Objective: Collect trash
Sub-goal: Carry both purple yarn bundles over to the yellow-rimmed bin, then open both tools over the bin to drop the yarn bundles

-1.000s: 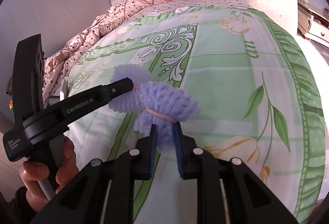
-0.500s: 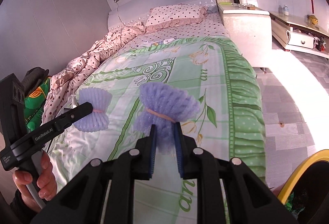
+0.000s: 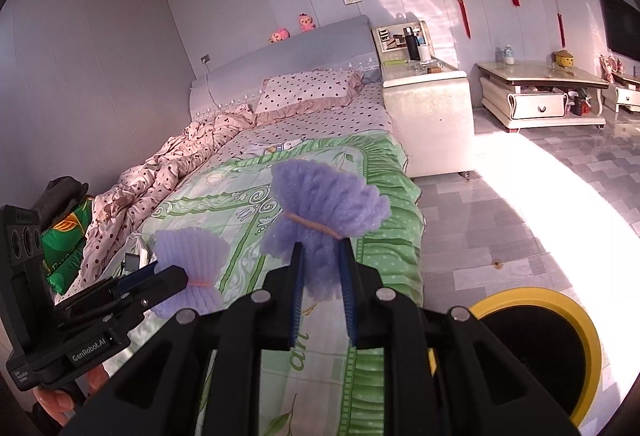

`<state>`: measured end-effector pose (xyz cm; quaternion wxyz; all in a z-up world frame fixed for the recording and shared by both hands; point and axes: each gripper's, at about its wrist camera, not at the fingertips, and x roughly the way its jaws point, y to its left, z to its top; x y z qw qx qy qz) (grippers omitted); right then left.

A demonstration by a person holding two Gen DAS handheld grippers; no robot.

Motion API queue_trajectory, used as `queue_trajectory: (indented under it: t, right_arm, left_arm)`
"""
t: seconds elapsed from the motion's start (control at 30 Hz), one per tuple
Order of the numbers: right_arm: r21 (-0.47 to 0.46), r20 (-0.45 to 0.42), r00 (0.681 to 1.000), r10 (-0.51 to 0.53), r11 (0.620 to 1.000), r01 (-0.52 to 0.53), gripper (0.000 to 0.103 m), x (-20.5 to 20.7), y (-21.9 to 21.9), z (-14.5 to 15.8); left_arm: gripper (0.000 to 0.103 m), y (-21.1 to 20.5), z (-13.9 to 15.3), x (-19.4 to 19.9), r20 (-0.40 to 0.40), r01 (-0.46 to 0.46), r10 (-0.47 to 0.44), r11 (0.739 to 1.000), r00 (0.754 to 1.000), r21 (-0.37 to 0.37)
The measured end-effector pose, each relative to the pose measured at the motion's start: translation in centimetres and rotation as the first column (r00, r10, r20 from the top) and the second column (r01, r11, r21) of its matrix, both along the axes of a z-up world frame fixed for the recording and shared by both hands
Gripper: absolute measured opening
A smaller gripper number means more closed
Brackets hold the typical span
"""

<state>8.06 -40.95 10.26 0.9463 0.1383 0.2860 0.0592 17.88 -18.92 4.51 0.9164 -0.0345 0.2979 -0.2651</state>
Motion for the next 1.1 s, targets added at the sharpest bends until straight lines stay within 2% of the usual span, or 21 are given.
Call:
queue_trajectory:
  t: [0.1,0.23,0.43,0.73,1.1]
  right_arm:
    - [0.0,0.025,0.999,-0.045,0.999,0.045,0.016,-1.9,-2.5,0.8]
    - [-0.014,0.042,0.993,-0.106,0.994,0.107,0.016,-3.6,-5.8,1.1]
    - [-0.017,0.013,0.984,-0.18,0.984,0.18,0.017,-5.6,-10.2,-0.3]
    - [0.005,-0.083,0.962,-0.261,0.965,0.262,0.017,-6.9,-15.0,-5.0]
    - [0.009,-0.176,0.934,-0.31,0.949,0.316,0.018,-7.4,-17.7,-9.3]
  left_arm:
    - [0.034,-2.6,0.9,-1.7,0.04,0.035,-0.036,0.999,0.999,0.012]
    - [0.034,-6.2,1.4,-3.3,0.051,0.09,-0.091,0.996,0.995,0.019]
    - [0.035,-11.3,0.8,-4.5,0.038,0.164,-0.166,0.985,0.985,0.044]
    - [0.036,-17.8,-3.1,-4.5,-0.024,0.261,-0.26,0.962,0.965,0.079]
    - [0.04,-21.9,-8.2,-4.2,-0.125,0.323,-0.31,0.941,0.943,0.103]
